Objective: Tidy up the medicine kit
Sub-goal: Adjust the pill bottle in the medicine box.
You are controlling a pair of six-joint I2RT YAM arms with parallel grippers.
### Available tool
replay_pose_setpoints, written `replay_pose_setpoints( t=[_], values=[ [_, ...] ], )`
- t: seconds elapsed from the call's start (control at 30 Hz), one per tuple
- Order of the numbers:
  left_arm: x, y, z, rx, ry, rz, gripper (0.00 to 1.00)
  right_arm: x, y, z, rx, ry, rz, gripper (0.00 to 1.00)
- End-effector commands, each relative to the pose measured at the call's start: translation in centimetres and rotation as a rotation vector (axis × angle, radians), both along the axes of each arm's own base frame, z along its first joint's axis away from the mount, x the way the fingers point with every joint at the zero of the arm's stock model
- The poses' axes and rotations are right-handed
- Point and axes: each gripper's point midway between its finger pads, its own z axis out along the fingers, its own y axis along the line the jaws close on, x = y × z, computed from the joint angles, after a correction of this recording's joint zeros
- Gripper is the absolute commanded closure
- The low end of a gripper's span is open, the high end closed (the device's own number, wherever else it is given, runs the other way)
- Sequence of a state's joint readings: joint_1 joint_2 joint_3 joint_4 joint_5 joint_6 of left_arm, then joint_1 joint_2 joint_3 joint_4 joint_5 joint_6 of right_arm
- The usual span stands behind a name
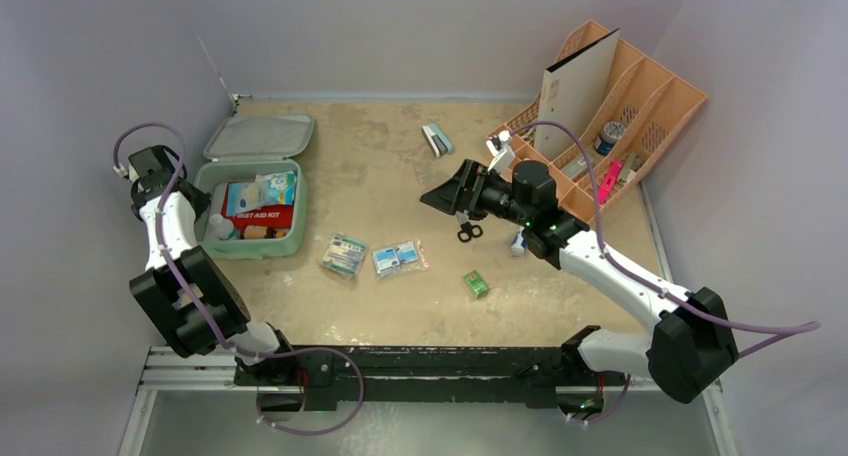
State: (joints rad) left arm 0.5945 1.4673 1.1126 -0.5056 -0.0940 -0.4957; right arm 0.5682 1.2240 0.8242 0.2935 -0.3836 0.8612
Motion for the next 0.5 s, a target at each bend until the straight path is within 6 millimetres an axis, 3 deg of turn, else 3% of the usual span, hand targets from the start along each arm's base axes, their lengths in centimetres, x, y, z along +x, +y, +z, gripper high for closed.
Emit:
replay_pose_setpoints(
  t=[0.0, 0.2, 0.47],
  values=[
    [0.4, -0.5, 0.2, -0.012, -0.036, -0.037, 0.82, 0.9, 0.3, 2.4, 0.019, -0.068, 0.001, 0.01],
    [0.1, -2.3, -0.5, -0.070, -0.061, -0.067, 0.84, 1.2, 0.5, 2.3, 0.006, -0.067, 0.002, 0.01],
    [-0.7, -3.1, -1.0, -0.092, -0.058, -0.053, 0.85, 1.5, 0.4, 2.2, 0.006, -0.072, -0.013, 0.01]
  ],
)
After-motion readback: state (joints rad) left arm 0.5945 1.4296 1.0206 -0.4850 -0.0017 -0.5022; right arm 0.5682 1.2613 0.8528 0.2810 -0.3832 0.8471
